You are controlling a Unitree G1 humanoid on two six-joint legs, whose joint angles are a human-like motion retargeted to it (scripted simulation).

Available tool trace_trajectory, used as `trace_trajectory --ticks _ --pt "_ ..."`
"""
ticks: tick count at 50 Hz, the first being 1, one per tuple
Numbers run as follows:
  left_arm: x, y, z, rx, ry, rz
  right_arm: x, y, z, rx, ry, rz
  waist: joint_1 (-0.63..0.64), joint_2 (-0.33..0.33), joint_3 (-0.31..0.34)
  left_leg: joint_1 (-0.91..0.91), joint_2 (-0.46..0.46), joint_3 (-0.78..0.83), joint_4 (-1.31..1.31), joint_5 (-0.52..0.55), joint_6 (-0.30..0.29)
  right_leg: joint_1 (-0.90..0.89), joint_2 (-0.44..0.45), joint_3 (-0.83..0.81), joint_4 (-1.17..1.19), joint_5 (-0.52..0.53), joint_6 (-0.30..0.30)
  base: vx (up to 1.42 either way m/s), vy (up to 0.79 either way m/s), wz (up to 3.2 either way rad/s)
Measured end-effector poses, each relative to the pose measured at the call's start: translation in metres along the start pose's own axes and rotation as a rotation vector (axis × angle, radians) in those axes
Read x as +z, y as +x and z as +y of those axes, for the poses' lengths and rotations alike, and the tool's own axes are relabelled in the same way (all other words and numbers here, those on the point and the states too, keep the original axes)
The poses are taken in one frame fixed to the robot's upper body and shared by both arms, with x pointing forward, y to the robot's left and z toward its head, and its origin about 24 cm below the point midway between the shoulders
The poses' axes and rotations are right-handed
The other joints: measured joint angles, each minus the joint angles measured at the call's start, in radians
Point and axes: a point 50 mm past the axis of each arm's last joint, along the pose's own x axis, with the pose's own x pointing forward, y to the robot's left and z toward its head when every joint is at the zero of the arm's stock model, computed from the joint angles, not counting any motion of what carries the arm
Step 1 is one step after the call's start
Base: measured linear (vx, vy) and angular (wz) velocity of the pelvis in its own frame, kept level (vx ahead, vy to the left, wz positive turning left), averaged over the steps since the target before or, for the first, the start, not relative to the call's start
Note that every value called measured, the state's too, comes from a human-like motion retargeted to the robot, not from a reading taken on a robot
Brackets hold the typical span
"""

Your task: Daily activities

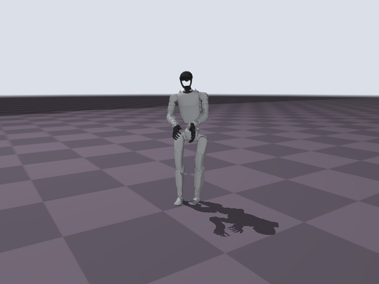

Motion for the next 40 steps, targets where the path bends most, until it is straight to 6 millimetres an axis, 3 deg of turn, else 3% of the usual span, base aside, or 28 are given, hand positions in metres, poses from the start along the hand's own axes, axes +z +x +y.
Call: trace_trajectory --ticks 28,40 --pt "0.004 -0.005 -0.012 -0.153 0.113 -0.087 -0.014 -0.011 -0.012 0.037 0.133 0.043 0.035 0.020 -0.060 -0.023 0.044 -0.114 -0.043 0.014 -0.057 0.052 0.022 -0.138 -0.088 0.009 -0.046 0.01 -0.03 0.41" --pt "0.003 -0.007 -0.028 -0.194 0.132 -0.118 -0.023 -0.010 0.022 0.209 0.263 0.182 0.071 0.032 -0.074 -0.036 0.054 -0.161 -0.070 0.037 -0.105 0.061 0.024 -0.202 -0.109 0.019 -0.064 -0.02 0.00 0.42"
